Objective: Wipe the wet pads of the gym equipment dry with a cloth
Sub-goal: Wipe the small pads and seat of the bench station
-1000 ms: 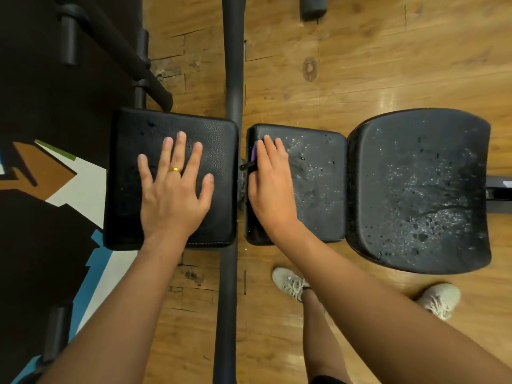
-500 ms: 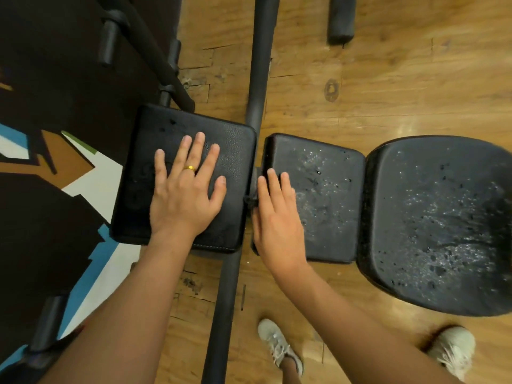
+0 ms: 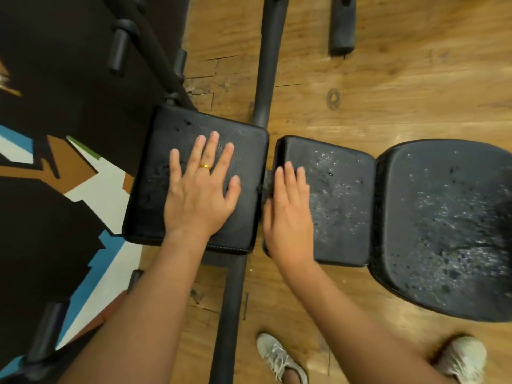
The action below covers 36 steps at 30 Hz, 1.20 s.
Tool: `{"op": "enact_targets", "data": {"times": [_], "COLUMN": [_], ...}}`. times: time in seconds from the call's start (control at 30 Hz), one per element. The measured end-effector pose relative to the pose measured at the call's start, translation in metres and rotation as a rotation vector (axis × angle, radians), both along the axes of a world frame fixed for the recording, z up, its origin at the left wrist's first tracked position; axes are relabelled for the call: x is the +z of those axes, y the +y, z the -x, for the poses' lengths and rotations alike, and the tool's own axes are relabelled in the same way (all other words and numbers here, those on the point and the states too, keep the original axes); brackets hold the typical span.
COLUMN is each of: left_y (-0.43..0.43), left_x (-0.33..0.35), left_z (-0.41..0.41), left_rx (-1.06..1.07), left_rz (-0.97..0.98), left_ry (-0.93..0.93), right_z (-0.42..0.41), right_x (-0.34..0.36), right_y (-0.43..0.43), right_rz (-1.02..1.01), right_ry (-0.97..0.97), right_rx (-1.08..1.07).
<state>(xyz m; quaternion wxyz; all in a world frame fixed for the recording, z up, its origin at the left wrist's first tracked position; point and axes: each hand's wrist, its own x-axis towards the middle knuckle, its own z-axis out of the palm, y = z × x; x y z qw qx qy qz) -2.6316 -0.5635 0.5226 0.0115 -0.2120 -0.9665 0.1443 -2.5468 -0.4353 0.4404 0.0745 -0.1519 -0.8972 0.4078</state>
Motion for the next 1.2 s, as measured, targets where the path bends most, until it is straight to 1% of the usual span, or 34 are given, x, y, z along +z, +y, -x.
{"op": "enact_targets", "data": {"times": [0.1,0.2,0.33,0.47,0.57,0.67,0.87,0.93,1.07,1.2], "left_y": [-0.001,0.0,-0.001,-0.002,-0.001,-0.001,-0.001,-0.001,-0.001,-0.001], "left_x": [-0.001,-0.001,-0.003,-0.003,-0.004,-0.002,-0.002,-0.002,-0.002,-0.003], "left_z": [-0.001,0.001,0.001,0.001,0.001,0.0,0.0,-0.001,0.0,-0.001], "left_rx": [-0.02,-0.028,-0.032,-0.039,-0.04,-0.04,-0.037,-0.037,-0.042,-0.039], "left_rz": [-0.014,-0.027,-0.032,-0.039,-0.049,-0.05,-0.041,-0.039,-0.047,-0.047], "left_ry": [0.021,0.032,0.044,0.048,0.053,0.053,0.038,0.041,0.05,0.049], "right_z": [-0.051,-0.056,-0.014,0.057,0.084,0.068,-0.028,-0.044,-0.027,0.028], "right_x": [-0.002,-0.007,-0.002,0.001,0.002,0.005,0.005,0.004,0.003,0.003], "right_y": [-0.008,-0.006,0.001,0.017,0.024,0.016,-0.017,-0.02,-0.013,0.01], "right_rz": [0.008,-0.001,-0.019,0.003,-0.003,-0.008,0.002,-0.006,0.013,0.081], "right_ry": [-0.028,-0.017,-0.003,-0.02,-0.033,-0.031,-0.04,-0.042,-0.03,-0.002], "right_rx": [0.098,0.125,0.12,-0.018,-0.077,-0.068,0.03,0.063,0.079,0.021]}}
